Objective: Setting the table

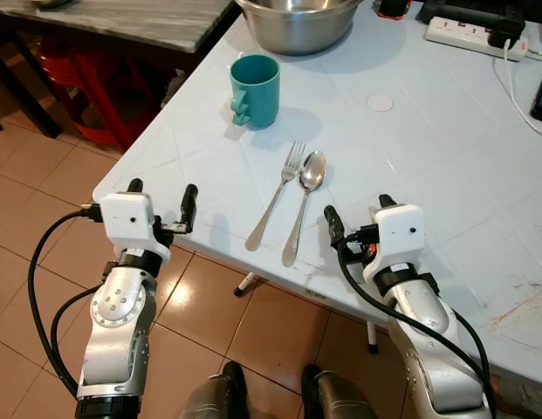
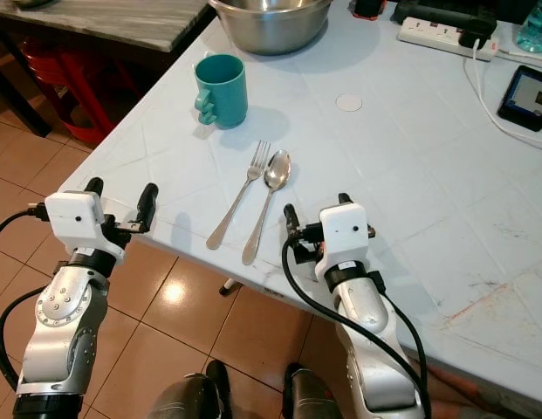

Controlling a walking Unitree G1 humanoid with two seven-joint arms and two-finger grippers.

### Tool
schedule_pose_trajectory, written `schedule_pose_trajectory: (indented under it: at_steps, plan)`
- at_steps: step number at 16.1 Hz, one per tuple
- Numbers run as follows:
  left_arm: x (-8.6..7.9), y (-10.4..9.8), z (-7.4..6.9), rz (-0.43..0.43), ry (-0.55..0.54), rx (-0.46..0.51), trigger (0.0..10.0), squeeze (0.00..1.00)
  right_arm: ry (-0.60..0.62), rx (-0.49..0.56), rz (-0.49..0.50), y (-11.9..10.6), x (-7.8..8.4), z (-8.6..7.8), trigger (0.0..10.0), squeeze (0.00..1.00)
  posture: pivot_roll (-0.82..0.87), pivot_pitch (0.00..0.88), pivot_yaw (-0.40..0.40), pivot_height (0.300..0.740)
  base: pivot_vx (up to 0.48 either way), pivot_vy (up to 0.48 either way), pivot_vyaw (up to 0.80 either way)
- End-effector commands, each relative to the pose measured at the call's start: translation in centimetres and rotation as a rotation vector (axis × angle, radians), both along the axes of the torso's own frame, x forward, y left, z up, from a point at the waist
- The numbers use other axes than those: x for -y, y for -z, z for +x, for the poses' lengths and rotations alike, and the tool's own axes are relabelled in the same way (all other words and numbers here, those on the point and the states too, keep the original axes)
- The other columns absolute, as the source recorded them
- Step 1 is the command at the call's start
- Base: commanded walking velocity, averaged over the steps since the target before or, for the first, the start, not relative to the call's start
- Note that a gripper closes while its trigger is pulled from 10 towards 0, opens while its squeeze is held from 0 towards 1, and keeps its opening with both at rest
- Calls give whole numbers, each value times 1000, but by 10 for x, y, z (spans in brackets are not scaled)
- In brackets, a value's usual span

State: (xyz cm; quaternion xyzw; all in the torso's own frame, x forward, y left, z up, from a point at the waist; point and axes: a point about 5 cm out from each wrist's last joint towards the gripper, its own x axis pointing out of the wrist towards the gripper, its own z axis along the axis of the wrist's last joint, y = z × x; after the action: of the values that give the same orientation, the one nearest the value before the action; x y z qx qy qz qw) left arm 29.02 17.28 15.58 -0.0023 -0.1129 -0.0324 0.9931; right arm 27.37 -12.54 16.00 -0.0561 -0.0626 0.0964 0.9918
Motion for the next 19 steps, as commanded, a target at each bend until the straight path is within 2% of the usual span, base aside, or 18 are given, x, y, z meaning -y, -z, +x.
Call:
schedule_pose_trajectory:
  at_steps: [1, 3, 7, 16, 19]
  plan:
    - [1, -1, -2, 19, 8, -12, 10000, 0, -6, -14, 18, 3, 0, 0, 10000, 0, -149, 231, 49, 740, 0, 0, -475]
    - [2, -2, 0, 30, 30, -15, 10000, 0, -6, -13, 25, 3, -2, 0, 10000, 0, -149, 231, 54, 740, 0, 0, -800]
    - [4, -3, 4, 34, 31, -31, 10000, 0, -3, -13, 32, 3, -3, -1, 10000, 0, -148, 239, 63, 740, 0, 359, -800]
    - [20, 0, 7, 10, 49, -41, 10000, 0, -3, 7, 27, 1, -3, -1, 10000, 0, -154, 240, 62, 740, 0, 464, 0]
    - [25, -3, 6, 12, 64, -23, 10000, 0, 4, 15, 25, -1, -2, 0, 10000, 0, -153, 240, 61, 740, 0, 0, 0]
